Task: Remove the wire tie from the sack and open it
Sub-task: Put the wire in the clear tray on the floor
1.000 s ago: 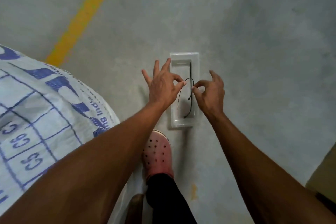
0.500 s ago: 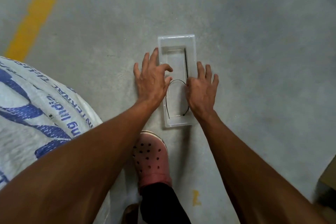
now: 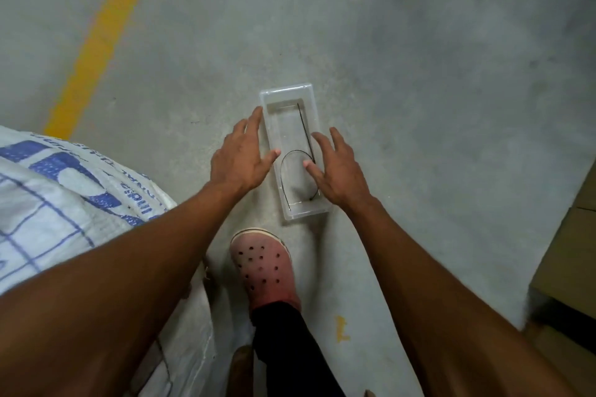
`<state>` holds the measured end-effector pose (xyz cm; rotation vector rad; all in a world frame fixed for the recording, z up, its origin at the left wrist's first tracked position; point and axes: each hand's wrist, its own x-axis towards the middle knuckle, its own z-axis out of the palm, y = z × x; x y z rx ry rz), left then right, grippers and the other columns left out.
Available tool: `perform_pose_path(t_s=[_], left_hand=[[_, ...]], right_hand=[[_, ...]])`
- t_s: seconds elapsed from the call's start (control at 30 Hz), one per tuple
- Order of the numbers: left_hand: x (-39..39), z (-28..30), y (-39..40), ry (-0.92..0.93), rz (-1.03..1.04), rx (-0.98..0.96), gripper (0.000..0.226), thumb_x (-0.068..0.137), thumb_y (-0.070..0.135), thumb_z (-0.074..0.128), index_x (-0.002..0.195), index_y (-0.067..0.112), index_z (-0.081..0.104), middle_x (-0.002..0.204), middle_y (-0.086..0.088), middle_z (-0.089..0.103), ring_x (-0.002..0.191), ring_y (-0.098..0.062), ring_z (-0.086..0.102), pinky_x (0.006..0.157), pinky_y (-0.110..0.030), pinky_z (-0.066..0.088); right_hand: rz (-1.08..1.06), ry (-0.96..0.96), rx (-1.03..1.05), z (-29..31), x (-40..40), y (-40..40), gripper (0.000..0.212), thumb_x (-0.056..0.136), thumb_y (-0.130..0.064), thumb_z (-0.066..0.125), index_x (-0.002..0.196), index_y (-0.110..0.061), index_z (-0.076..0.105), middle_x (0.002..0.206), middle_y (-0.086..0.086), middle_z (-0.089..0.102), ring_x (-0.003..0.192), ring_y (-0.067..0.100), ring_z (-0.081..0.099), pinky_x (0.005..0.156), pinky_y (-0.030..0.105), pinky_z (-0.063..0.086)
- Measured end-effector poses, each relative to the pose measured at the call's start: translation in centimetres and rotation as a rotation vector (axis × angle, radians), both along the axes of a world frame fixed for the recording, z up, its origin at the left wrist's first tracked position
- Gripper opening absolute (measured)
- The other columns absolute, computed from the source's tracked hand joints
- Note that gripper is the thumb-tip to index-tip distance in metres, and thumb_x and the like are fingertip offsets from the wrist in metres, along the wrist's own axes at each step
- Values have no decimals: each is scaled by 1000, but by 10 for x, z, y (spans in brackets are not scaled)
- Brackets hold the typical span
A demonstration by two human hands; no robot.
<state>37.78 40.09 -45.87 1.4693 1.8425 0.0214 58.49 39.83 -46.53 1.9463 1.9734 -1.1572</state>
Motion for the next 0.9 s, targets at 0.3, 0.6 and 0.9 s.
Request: perform_pose_path(t_s=[0.3,0.6,0.9], left_hand=[[-48,144,20,159,-346,80,108,93,61,69,169,31,-2,172,-13,30,150,-40,42,110,-59,48],[-187,332,-7,199,-199,322,103,92,68,55,169,34,-4,174,-6,29,157,-30,34,120,-60,34],[-350,448,-184,238,154,364,97,93,75,47,169,39,0,177,2,23,162,-25,24,127,-59,21]], right_hand=[[234,-11,71,151,-36,34,97,92,-58,70,166,-33,13,176,11,5,160,37,17,120,60,32],[537,104,268,329,-142,57,111,83,-69,73,166,-42,4,177,6,-4,160,39,12,123,60,30],[902,353,317,432,-339,-23,110,83,-75,68,166,-40,5,177,3,-5,161,35,12,124,58,30]])
